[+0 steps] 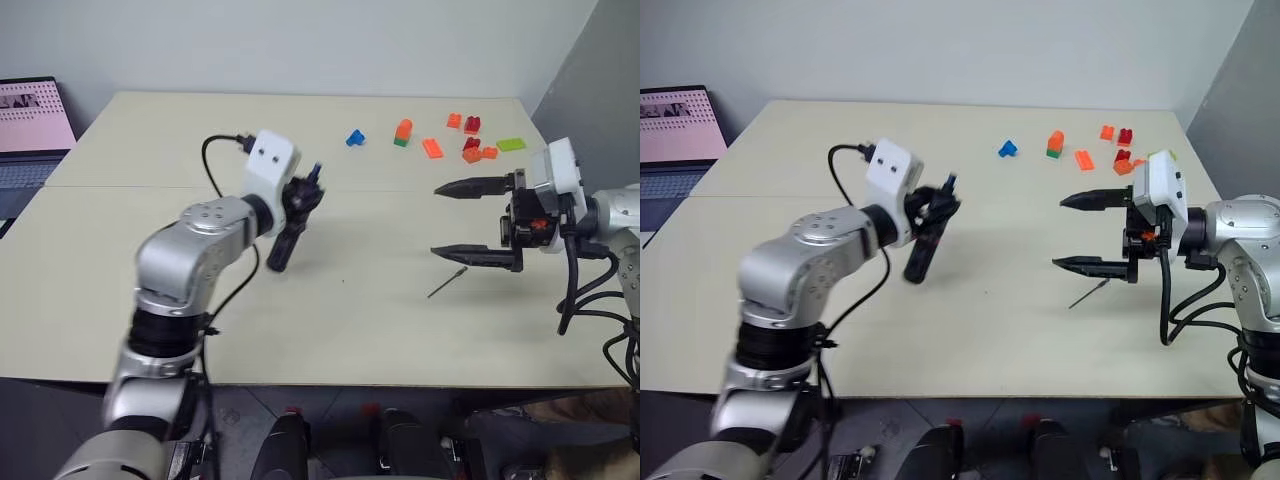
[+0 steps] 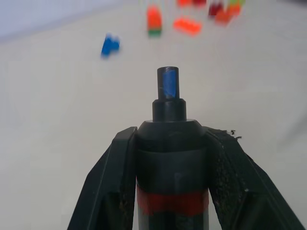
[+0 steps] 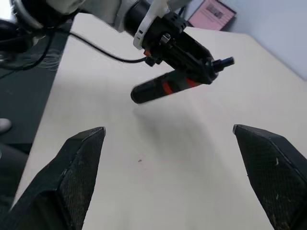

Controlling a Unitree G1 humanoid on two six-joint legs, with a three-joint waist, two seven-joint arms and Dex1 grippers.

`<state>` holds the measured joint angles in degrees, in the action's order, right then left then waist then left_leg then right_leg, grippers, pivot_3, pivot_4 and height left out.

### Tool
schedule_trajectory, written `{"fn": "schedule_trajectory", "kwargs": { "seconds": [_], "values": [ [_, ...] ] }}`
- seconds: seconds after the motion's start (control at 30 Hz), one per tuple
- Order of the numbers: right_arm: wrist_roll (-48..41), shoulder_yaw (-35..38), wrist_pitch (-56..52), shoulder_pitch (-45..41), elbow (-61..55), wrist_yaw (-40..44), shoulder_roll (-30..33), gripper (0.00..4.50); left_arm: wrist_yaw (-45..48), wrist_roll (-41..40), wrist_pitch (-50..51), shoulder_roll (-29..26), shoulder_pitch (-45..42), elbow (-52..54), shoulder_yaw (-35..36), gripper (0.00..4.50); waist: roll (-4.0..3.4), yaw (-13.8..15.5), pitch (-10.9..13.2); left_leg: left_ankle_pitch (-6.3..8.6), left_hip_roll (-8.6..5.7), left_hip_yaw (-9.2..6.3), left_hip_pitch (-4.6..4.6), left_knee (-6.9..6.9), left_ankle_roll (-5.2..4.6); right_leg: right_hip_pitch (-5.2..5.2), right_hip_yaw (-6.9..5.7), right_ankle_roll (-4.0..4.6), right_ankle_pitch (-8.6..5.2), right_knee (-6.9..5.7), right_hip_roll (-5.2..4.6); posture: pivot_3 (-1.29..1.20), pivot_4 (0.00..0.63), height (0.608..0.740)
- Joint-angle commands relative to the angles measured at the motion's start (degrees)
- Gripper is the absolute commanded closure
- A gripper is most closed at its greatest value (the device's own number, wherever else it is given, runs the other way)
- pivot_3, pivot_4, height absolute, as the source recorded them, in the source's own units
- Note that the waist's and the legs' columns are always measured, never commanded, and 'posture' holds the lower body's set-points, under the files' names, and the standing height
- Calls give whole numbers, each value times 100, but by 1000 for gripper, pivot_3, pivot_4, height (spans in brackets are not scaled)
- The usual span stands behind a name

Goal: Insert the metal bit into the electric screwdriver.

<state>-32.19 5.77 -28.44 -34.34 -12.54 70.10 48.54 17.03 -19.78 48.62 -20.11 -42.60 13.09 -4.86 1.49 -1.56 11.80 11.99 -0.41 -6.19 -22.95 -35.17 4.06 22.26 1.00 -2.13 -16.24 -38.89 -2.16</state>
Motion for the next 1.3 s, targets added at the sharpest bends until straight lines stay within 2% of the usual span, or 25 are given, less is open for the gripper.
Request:
{"fn": "schedule_trajectory", "kwargs": {
  "seconds": [0.03,0.13,0.3,0.67,0.93,1.1,1.3],
  "values": [
    [-55,165,-179,-73,-365,-532,-68,0,-156,306,-1390,566,277,-70,-39,2843,0,-4,0,0,0,1,1,0,0,0,1,0,0,0,0,0,150,740],
    [-61,157,-259,-55,-448,-780,-116,0,-149,500,-2049,857,553,-247,-110,2843,0,-5,0,0,0,4,3,-1,0,0,4,1,1,-2,0,0,150,740],
    [-13,83,-289,-46,-666,-1153,-238,0,-252,465,-2348,1283,1192,-295,-81,2843,0,4,0,10,-1,2,2,-4,-19,-1,3,-1,1,-4,1,0,150,740],
    [117,-151,-313,113,-816,-1166,-162,0,366,589,-2754,806,2319,-32,-144,2844,-5,-20,-5,10,3,1,11,-8,-22,-9,1,-4,2,-4,7,0,150,740],
    [-59,-173,-375,218,-923,-749,96,0,514,342,-2499,366,3051,725,185,2844,-18,-26,-15,10,7,-1,31,-7,-24,-26,1,-24,-10,-5,12,0,150,740],
    [54,-261,-233,229,-855,-518,228,0,486,284,-2450,166,3386,944,320,2844,-18,-25,-15,10,8,-1,67,-7,-26,-61,1,-28,-9,-4,13,0,150,740],
    [493,-563,80,10,-419,-273,332,0,411,365,-2632,211,3398,913,228,2845,-18,-25,-16,6,10,-1,104,-4,-33,-94,3,-23,-6,0,12,0,150,740]
  ]
}}
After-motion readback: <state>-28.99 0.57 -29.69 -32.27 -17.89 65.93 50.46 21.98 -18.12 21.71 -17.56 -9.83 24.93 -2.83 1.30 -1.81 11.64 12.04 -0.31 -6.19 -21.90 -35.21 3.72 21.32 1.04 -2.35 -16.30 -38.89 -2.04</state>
